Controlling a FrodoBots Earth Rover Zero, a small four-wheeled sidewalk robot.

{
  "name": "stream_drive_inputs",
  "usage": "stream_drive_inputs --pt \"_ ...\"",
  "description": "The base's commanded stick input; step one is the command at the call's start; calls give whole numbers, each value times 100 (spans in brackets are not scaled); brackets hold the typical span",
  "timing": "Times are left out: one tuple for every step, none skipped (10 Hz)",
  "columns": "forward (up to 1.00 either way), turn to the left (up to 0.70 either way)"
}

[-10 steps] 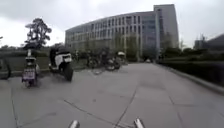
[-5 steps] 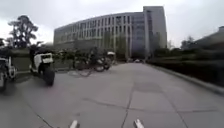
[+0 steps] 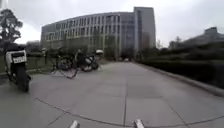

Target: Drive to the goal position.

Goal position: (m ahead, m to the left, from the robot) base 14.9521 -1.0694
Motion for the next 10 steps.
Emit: stream_drive_inputs --pt "85 0" --pt "85 -5" --pt "85 -29" --pt "85 -34" --pt "85 -34" --pt "85 -34" --pt "85 -34" --pt "85 -34" --pt "85 -34" --pt "85 -34"
